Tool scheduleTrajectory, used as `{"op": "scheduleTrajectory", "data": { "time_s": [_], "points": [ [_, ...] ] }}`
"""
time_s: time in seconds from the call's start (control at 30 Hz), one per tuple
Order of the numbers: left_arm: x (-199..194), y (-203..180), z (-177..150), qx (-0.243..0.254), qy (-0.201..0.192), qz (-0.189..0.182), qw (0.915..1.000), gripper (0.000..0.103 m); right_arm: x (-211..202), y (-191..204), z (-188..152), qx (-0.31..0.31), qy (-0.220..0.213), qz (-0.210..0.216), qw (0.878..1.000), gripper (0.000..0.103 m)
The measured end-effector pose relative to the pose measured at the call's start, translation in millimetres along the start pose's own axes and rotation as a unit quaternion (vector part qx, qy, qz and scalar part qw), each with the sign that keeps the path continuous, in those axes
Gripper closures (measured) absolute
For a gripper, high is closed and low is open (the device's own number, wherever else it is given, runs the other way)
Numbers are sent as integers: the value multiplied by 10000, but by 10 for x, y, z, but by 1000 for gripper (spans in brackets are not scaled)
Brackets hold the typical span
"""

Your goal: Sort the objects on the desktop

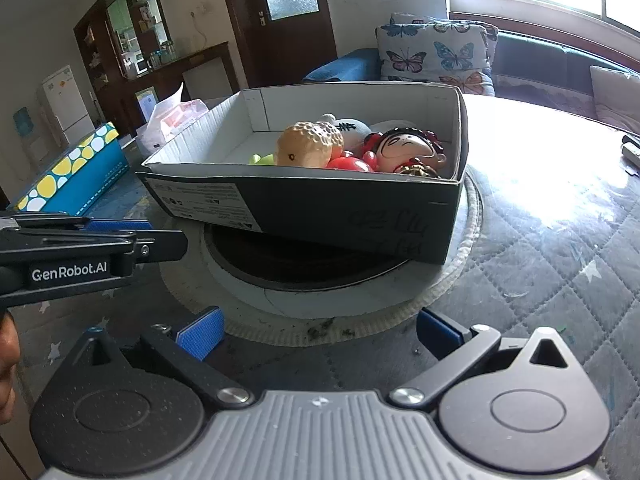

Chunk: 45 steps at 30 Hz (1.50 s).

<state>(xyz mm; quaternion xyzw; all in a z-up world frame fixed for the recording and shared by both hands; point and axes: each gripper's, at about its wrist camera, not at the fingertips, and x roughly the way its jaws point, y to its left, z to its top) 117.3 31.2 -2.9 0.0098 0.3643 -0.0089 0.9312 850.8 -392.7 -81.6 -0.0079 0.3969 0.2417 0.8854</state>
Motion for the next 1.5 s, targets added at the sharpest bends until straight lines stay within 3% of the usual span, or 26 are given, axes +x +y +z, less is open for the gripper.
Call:
{"op": "scheduleTrajectory", "data": {
  "time_s": [1.5],
  "points": [
    [382, -42, 145, 253, 392, 183, 9987, 67, 305, -36, 211, 33, 313, -190, 9993, 0]
  ]
}}
